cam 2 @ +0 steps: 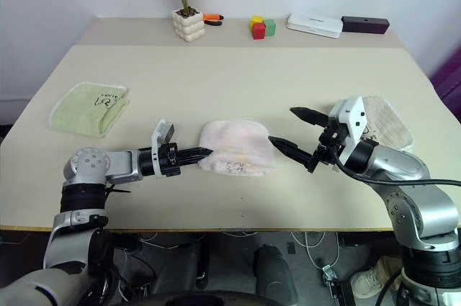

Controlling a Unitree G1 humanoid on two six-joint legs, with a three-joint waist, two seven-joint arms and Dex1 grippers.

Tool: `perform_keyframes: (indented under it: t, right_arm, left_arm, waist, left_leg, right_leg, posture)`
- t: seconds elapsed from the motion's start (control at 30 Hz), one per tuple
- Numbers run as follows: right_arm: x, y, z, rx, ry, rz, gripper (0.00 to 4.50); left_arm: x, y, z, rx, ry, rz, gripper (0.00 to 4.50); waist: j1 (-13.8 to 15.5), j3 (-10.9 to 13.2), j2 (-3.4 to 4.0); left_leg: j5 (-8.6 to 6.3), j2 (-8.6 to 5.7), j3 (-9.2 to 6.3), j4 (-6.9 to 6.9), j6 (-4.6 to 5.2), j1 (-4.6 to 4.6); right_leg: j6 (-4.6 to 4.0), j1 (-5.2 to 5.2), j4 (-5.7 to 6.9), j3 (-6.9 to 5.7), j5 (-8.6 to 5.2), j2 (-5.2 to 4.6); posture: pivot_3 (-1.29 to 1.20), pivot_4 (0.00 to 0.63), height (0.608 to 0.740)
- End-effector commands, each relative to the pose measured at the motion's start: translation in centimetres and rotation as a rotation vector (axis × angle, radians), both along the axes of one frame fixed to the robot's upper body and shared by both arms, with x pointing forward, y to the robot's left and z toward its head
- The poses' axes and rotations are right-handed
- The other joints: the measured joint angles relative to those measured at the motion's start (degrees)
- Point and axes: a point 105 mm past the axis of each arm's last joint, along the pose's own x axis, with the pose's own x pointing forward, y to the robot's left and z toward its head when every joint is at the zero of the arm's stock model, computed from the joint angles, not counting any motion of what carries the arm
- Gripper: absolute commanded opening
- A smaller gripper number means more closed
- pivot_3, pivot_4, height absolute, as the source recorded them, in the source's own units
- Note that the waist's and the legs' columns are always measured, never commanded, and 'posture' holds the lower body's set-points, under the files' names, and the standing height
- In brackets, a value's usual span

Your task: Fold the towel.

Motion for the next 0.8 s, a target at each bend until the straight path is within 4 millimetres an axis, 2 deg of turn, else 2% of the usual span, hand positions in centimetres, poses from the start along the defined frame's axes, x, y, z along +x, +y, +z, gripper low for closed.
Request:
perform_keyframes:
  t: [0.03,0.1,0.27,0.47,0.7,0.8]
  right_arm:
    - [-0.8,0.2,1.4,-0.001,-0.061,0.030,4.50]
    - [-1.0,0.5,1.1,0.004,-0.053,0.043,4.50]
    - [-0.7,0.9,1.0,0.006,-0.038,0.072,4.50]
    - [-0.1,1.2,1.0,0.005,-0.034,0.100,4.50]
    - [0.3,2.1,0.8,0.009,-0.026,0.149,4.50]
    - [0.2,2.2,0.6,0.011,-0.011,0.174,4.50]
  left_arm:
    - [0.7,0.1,1.1,-0.037,-0.066,0.056,0.02]
    - [1.0,0.2,2.0,-0.042,-0.134,0.095,0.02]
    - [2.3,0.9,3.0,0.071,-0.332,0.213,0.02]
    - [4.0,2.4,5.5,0.031,-0.457,0.384,0.02]
    - [5.6,6.2,10.2,0.007,-0.631,0.586,0.02]
    - [6.8,9.3,13.1,0.001,-0.694,0.709,0.02]
  waist:
    - [-0.06,0.01,-0.02]
    - [-0.15,0.05,-0.08]
    - [-0.25,0.06,-0.10]
    - [-0.17,0.09,-0.14]
    - [-0.16,0.16,-0.25]
    - [-0.15,0.20,-0.32]
  left_leg:
    - [0.00,0.00,-0.02,0.06,0.00,-0.02]
    - [0.00,0.01,-0.08,0.14,0.00,-0.11]
    - [-0.02,0.01,-0.08,0.14,0.03,-0.22]
    - [-0.03,0.02,-0.07,0.14,0.03,-0.23]
    - [-0.03,0.02,-0.09,0.15,0.04,-0.25]
    - [-0.03,0.02,-0.08,0.15,0.04,-0.28]
  right_leg:
    - [0.00,0.01,0.00,-0.01,0.00,0.00]
    - [-0.01,-0.02,0.00,-0.04,0.00,0.00]
    - [-0.01,-0.11,-0.03,-0.04,0.00,-0.01]
    - [-0.02,-0.10,-0.06,-0.04,0.00,-0.01]
    - [-0.01,-0.11,-0.06,-0.06,0.00,0.02]
    - [0.00,-0.11,-0.08,-0.07,0.01,0.03]
  posture:
    - [0.00,0.150,0.740]
    - [0.00,0.150,0.740]
    - [0.00,0.150,0.740]
    - [0.00,0.150,0.740]
    - [0.00,0.150,0.740]
    - [0.00,0.150,0.740]
